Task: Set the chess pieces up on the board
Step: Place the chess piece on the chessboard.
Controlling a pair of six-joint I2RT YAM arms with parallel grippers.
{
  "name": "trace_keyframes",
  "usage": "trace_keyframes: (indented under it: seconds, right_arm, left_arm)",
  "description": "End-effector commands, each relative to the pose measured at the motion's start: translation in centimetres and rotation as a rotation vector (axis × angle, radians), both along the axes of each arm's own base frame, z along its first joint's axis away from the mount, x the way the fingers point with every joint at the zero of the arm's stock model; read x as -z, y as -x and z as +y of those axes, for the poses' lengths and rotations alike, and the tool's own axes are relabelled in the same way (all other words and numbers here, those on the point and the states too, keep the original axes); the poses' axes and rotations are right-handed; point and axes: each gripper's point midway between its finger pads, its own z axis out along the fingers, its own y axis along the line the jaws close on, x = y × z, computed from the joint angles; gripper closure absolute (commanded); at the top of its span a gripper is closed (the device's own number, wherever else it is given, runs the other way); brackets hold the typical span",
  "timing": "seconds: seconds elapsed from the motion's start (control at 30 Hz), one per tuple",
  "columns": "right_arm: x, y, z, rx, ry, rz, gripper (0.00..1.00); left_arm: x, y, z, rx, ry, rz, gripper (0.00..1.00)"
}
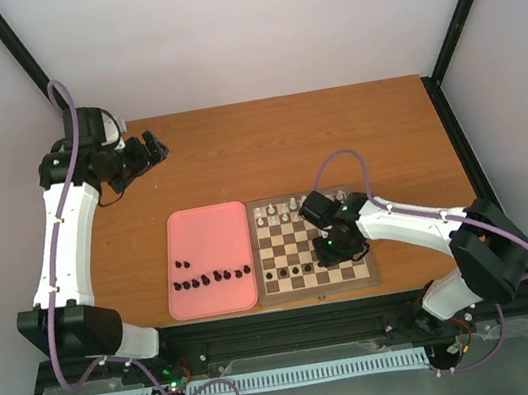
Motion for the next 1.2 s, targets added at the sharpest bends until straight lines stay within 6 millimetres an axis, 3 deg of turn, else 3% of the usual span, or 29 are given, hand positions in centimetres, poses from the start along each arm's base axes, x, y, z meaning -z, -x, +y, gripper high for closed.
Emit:
trace_keyframes:
  seconds: [0.0, 0.4, 0.5, 1.17]
  right_arm:
    - [-0.1, -0.3, 0.0, -0.004, 0.017, -0.014, 0.95]
    - [-0.2, 0.1, -0.8, 0.009, 0.031, -0.018, 0.88]
    - [-0.4, 0.0, -1.0, 0.011, 0.042, -0.026, 0.82]
    - [-0.5, 0.9, 0.4, -0.009, -0.051, 0.011, 0.82]
  left_arm:
    - [-0.3, -0.2, -0.2, 0.017, -0.013, -0.016, 0.0]
    - [-0.1, -0.2, -0.1, 0.018, -0.016, -0.012, 0.0]
    - [-0.1, -0.1, -0.2, 0.019, -0.015, -0.012, 0.0]
    - [-0.1, 0.5, -0.1, 0.018, -0.017, -0.017, 0.0]
